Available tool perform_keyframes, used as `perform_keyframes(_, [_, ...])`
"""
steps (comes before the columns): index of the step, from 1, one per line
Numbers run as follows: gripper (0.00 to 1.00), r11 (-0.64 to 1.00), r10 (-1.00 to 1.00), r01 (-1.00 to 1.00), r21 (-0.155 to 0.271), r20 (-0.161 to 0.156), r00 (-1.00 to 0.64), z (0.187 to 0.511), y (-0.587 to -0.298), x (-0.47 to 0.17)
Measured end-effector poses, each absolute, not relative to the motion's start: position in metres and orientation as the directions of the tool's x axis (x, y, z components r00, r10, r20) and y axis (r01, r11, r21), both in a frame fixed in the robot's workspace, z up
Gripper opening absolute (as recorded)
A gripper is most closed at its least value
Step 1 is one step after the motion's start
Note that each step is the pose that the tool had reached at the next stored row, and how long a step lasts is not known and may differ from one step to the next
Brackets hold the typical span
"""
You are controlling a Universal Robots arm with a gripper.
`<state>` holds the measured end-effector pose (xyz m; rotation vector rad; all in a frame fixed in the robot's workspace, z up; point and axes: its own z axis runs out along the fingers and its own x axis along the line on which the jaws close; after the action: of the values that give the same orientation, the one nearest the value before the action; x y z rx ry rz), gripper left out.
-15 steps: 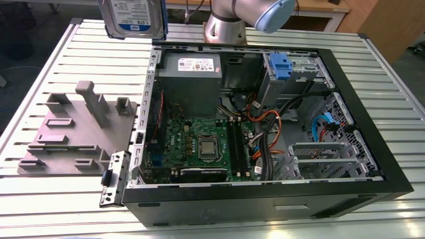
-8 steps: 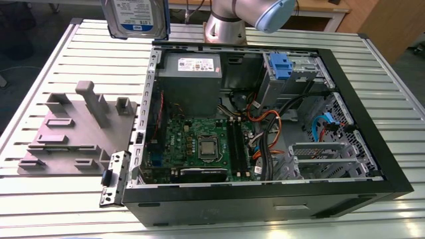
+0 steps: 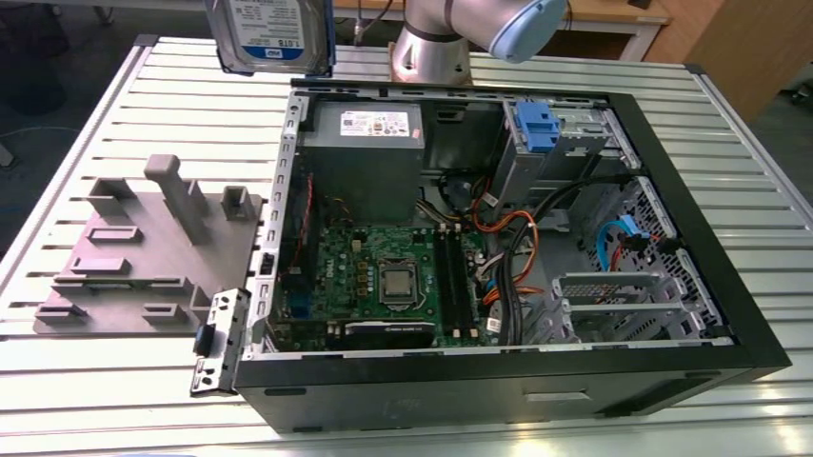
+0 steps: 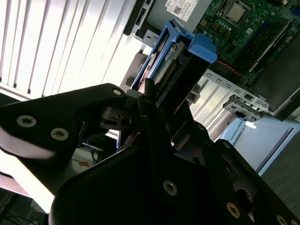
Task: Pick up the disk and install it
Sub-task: 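Pick up the disk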
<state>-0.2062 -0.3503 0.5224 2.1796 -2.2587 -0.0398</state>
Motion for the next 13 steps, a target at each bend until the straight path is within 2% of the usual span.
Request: perform_keyframes(13, [0.35,0.035,-0.999,-0.999,0.02,-0.016,-0.036,0.522,-0.348,-0.19])
